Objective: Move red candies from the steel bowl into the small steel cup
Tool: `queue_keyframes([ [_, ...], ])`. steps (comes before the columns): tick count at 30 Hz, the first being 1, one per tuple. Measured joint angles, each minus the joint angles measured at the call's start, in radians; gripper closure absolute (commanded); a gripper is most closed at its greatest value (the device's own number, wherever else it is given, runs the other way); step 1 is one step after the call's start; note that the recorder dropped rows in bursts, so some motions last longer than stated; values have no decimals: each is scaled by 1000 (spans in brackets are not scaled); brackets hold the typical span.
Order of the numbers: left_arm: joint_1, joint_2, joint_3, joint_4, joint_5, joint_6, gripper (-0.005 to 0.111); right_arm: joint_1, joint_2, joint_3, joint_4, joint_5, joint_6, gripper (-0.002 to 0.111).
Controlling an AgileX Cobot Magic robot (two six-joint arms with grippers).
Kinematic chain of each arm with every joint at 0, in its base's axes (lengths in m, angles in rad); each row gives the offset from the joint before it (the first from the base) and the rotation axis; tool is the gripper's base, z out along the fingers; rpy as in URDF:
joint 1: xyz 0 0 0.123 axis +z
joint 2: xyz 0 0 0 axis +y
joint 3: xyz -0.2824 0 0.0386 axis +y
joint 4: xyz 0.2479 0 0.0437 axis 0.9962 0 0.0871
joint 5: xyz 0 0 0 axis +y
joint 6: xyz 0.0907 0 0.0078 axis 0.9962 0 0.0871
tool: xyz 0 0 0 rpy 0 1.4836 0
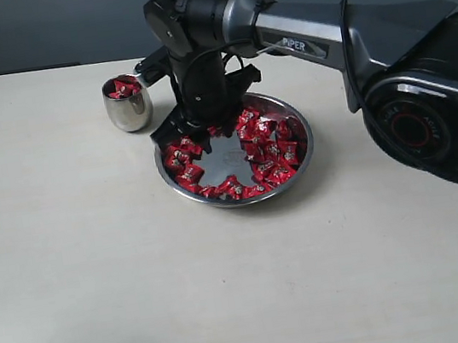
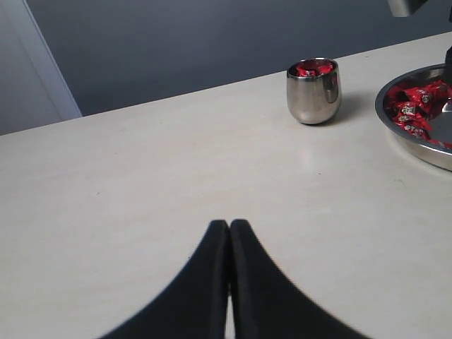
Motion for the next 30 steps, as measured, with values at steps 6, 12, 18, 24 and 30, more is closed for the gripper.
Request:
queue_keyframes([
  [6,0,0,0,0,0,0,106,2,-27,35,101,2,-66,68],
  [12,0,0,0,0,0,0,106,17,-168,189,118,-19,-85,70],
  [18,0,0,0,0,0,0,106,1,-292,402,120,-198,-83,93],
  [24,0,0,0,0,0,0,106,-19,-250,442,123,-237,-101,71],
  [30,0,0,0,0,0,0,106,-19,-215,443,129,-254,-133,64],
])
